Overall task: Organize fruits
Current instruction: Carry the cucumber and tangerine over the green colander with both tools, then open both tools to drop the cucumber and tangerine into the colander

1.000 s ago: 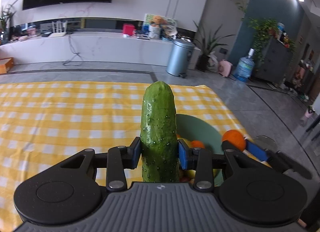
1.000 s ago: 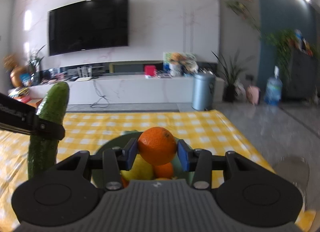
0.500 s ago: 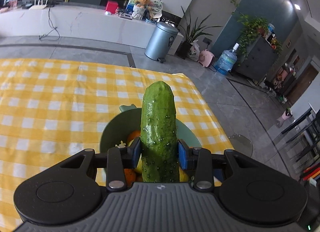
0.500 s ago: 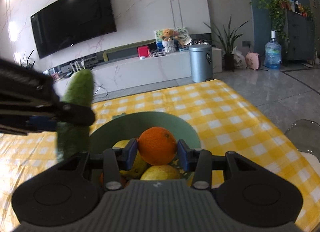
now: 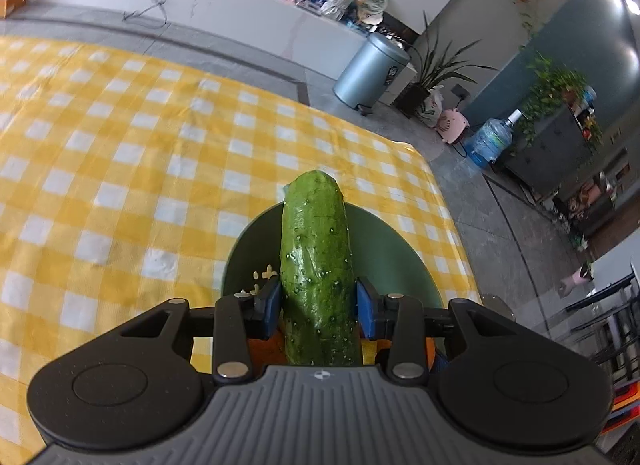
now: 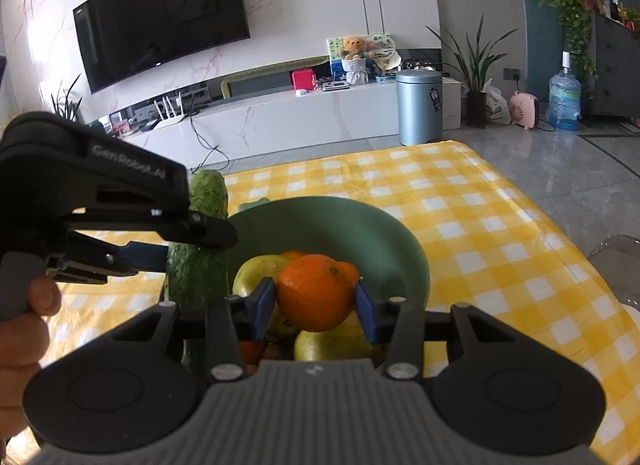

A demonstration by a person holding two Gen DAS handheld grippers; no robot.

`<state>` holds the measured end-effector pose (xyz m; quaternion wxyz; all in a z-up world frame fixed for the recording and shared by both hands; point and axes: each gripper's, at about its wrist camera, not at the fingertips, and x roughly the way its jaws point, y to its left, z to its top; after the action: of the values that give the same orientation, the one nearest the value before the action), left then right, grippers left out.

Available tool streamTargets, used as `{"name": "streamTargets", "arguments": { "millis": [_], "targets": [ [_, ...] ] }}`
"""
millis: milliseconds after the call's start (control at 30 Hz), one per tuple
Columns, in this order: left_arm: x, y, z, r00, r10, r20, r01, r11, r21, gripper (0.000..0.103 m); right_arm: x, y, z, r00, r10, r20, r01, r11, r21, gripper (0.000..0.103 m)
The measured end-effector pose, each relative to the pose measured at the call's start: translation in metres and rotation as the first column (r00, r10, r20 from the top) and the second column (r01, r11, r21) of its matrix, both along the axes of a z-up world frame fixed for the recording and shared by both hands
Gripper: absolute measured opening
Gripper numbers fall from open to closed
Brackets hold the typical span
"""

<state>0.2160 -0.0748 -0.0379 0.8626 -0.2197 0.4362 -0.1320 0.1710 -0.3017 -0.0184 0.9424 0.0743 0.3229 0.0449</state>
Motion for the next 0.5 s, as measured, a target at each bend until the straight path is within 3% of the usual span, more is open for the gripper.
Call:
{"name": "streamTargets", "arguments": {
  "millis": [500],
  "targets": [
    [0.0052,-0.0040,-0.0104,0.998,-0.005,-0.058,0.007,1.000,0.025,0.047,0.0049,0.0007,-0.0038,1.000,-0.010,-0.023,0.010,1.000,-0.005,0.041]
  ]
}}
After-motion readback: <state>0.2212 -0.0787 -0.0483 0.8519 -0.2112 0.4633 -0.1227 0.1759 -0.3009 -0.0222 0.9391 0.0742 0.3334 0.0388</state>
